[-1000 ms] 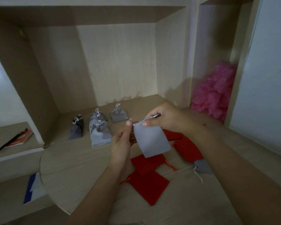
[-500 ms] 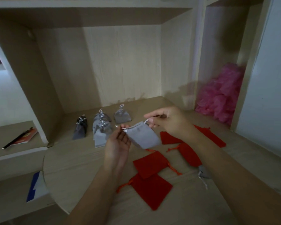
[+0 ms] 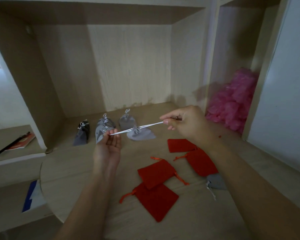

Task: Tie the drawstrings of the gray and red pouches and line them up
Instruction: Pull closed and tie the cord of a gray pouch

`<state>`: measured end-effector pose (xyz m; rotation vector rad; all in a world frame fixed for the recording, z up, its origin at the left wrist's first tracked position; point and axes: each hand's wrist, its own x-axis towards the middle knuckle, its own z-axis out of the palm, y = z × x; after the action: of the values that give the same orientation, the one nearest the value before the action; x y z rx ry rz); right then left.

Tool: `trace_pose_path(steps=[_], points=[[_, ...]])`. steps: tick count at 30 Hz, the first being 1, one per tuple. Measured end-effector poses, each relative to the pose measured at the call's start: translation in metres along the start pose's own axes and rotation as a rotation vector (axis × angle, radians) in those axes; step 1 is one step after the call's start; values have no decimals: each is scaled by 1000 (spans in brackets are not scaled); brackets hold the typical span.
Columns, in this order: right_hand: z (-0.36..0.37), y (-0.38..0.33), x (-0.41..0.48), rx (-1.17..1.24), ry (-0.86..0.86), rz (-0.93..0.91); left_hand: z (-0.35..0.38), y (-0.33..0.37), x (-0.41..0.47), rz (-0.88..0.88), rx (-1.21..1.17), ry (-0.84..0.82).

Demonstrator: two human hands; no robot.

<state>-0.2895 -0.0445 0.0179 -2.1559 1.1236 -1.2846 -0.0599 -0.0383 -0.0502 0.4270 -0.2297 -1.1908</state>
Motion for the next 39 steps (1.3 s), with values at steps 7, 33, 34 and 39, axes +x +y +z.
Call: trace_pose_path(steps=[7,33,34,39], points=[[0,-14,-3,81,-135,22,1,2,-3,-57,98,-55],[48,-15,-17,-1,-157,-17,18,-12,-42,-472,854,-621],[48,-15,-17,9,-154,-5,18,-12,-43,-450,865,-636],[49,-12,-14,164,-142,67,16,-13,-44,-280,902,-629]])
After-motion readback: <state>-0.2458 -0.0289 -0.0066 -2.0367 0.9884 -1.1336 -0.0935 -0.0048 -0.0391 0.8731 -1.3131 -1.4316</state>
